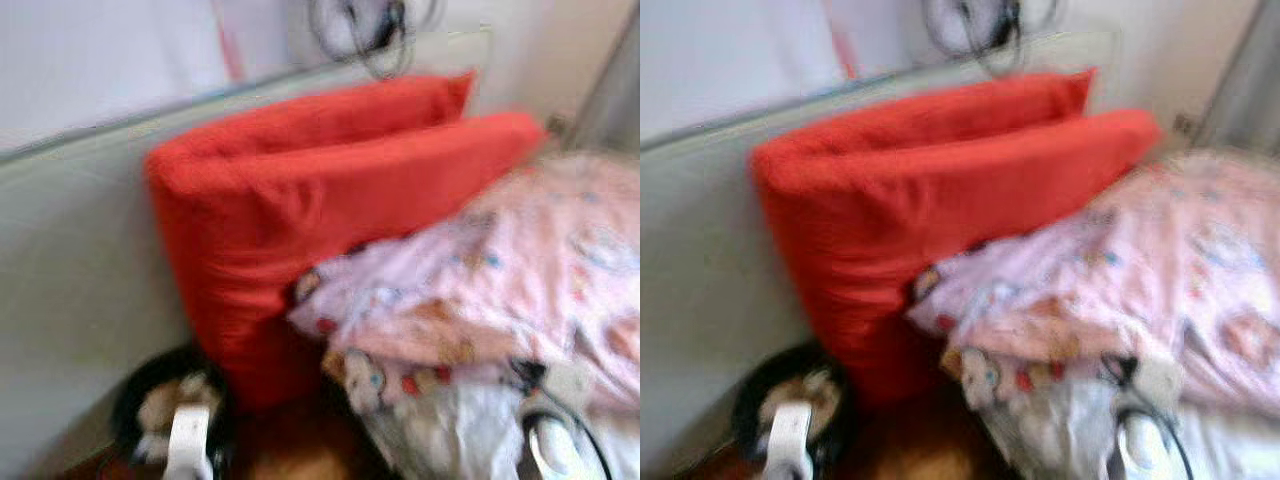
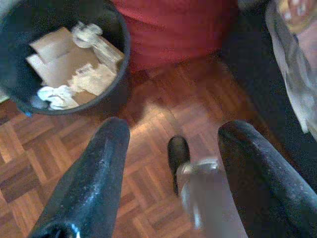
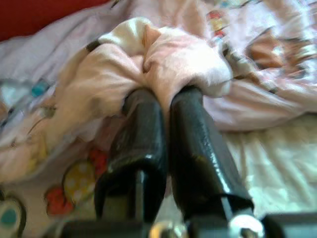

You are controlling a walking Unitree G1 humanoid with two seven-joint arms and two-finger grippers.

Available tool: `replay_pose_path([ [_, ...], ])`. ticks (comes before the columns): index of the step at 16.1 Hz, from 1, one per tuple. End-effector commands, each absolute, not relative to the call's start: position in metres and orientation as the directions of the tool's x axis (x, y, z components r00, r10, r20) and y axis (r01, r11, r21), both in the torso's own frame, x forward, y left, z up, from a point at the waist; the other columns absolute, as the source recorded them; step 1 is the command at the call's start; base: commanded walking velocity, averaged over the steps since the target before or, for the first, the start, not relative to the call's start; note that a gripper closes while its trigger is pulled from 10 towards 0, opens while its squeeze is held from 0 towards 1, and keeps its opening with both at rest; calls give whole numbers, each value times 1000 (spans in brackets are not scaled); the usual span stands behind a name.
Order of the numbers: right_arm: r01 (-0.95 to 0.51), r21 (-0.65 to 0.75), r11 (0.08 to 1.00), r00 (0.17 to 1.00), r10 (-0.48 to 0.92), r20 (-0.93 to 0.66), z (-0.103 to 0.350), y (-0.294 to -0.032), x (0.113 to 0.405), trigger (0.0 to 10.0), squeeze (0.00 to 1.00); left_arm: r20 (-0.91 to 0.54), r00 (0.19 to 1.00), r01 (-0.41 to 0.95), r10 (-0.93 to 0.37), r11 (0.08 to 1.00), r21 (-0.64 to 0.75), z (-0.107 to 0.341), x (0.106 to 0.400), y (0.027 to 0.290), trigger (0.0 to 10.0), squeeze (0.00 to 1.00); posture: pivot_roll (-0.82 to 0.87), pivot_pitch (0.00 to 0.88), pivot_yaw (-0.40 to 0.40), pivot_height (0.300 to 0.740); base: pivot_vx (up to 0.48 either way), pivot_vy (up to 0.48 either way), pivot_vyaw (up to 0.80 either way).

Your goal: Clean up the room

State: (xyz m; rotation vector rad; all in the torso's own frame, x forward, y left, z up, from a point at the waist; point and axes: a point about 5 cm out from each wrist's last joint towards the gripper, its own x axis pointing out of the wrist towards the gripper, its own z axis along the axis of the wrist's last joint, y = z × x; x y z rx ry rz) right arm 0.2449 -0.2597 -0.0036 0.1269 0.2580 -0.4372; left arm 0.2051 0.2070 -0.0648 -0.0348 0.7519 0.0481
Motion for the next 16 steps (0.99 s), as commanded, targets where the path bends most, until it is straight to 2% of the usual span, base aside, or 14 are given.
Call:
replay_pose_path([
  [1,442,93,892,877,-409,-252,2,-260,250,10000,0,-718,695,-71,42,997,-11,-72,192,210,10000,0,60,0,57,740,-277,0,0],
  [16,473,89,877,874,-454,-176,18,-266,261,10000,0,-710,703,-80,46,997,-15,-70,195,210,10000,0,65,6,50,740,-291,0,0],
])
